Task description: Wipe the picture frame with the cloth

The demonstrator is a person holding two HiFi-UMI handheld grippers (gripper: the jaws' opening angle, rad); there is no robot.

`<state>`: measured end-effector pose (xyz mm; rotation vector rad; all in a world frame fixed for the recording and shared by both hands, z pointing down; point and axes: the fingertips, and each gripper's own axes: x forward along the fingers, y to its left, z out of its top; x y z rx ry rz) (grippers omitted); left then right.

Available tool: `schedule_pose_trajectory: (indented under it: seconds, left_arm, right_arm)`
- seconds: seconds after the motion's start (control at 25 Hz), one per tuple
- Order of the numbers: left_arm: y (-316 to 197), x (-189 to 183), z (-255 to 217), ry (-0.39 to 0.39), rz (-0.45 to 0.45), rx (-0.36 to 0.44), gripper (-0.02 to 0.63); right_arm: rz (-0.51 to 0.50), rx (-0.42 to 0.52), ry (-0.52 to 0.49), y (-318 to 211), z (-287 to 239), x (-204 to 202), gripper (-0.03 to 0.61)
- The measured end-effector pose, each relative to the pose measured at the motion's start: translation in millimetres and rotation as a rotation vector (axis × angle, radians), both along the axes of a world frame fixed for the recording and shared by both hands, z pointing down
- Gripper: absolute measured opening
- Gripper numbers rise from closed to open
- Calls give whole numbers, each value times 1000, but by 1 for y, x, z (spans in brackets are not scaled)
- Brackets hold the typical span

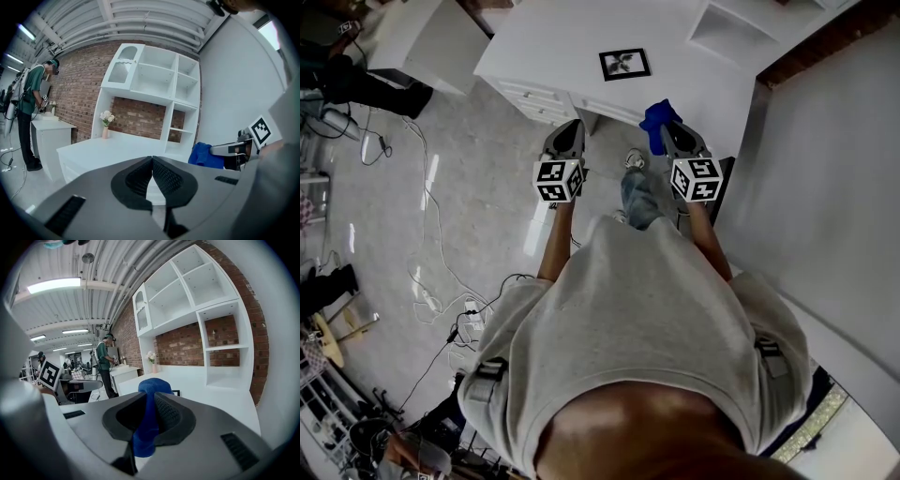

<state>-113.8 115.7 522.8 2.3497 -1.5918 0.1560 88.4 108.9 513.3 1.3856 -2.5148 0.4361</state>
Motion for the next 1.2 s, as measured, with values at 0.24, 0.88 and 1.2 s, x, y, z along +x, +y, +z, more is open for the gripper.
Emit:
schedule_pose_trajectory:
  seconds: [0.24, 0.88, 1.2]
  left_arm:
    - [-22, 3, 6, -6, 12, 4, 17]
    - [-172, -5, -9, 13, -13, -5, 17]
    - [-240, 0, -12, 1, -35, -16, 17]
  right_arm:
    - [6, 0, -6, -17, 8, 1, 66]
    - [-26, -4, 9, -177, -11, -10, 66]
    - [-54, -6, -3, -250, -14, -7, 66]
